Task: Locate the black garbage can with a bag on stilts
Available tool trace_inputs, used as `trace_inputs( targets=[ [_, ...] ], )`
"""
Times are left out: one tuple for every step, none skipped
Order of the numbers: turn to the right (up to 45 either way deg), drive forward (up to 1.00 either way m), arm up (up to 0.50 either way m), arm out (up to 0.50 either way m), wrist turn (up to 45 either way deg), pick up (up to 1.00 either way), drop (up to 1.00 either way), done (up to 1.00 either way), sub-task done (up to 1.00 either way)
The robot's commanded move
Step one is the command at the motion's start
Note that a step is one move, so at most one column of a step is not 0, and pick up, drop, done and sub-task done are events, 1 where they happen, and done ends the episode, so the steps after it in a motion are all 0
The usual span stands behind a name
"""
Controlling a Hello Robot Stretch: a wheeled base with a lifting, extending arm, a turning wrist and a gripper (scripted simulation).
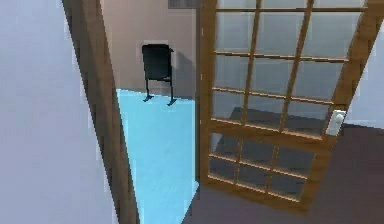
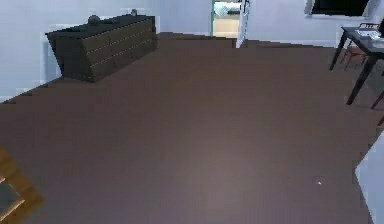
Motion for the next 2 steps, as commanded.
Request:
trace_inputs(
  targets=[
    [45.0, 0.0, 0.0, 0.0, 0.0, 0.0, 0.0, 0.0, 0.0],
    [45.0, 0.0, 0.0, 0.0, 0.0, 0.0, 0.0, 0.0, 0.0]
  ],
)
